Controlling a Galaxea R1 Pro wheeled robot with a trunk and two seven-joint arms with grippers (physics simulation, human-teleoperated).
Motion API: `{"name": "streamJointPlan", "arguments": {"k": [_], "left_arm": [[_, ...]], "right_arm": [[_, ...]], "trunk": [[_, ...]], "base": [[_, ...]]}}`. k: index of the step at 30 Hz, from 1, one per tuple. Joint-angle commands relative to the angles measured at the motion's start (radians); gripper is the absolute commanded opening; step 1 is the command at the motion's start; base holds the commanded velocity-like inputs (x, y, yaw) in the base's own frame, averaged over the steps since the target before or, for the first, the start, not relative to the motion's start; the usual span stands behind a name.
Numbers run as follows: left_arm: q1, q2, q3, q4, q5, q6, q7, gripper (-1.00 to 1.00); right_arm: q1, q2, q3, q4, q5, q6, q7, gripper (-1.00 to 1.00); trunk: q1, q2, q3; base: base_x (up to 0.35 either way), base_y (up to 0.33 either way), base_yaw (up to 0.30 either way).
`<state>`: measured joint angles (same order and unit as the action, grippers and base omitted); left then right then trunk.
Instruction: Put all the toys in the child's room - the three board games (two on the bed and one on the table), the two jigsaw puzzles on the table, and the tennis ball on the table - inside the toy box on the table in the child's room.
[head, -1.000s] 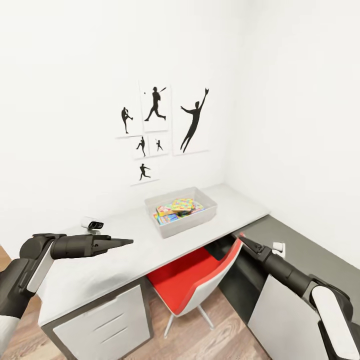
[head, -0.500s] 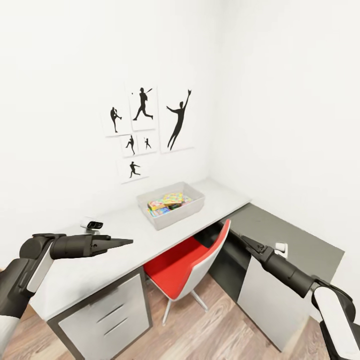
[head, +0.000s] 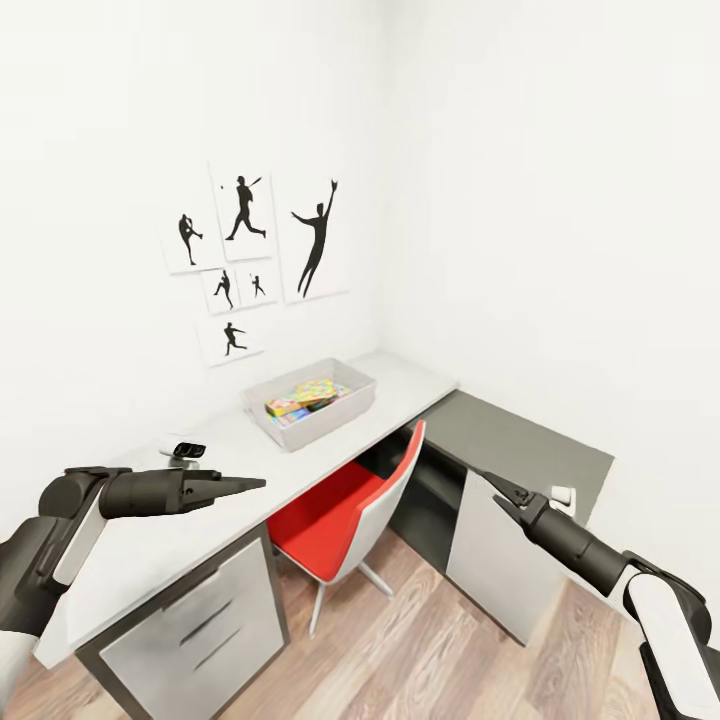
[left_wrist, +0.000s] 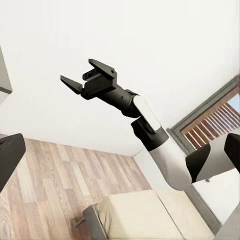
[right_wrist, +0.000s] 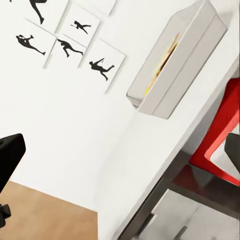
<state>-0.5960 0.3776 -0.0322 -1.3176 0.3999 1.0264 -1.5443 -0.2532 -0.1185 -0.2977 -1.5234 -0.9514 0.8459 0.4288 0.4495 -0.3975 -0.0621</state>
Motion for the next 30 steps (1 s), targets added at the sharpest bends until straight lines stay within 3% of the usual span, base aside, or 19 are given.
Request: {"name": "streamJointPlan", "arguments": {"k": [1, 16, 30], "left_arm": [[-0.001, 0.001, -0.002, 0.0, 0.002, 0.011, -0.003, 1.0], [-0.001, 0.001, -0.002, 0.0, 0.001, 0.011, -0.004, 1.0], [-0.001, 0.0, -0.002, 0.0, 0.001, 0.011, -0.003, 1.0]], "right_arm": [[-0.001, 0.0, -0.001, 0.0, 0.002, 0.006, 0.004, 1.0], [-0.001, -0.001, -0.002, 0.004, 0.002, 0.007, 0.004, 1.0], [-0.001, -0.001, -0.027, 0.013, 0.002, 0.009, 0.005, 1.0]], "trunk": [[0.0, -0.002, -0.002], [0.0, -0.002, -0.002], [0.0, -0.002, -0.002]], "base": [[-0.12, 0.069, -0.277], [-0.093, 0.015, -0.277], [-0.018, 0.0, -0.278]]}}
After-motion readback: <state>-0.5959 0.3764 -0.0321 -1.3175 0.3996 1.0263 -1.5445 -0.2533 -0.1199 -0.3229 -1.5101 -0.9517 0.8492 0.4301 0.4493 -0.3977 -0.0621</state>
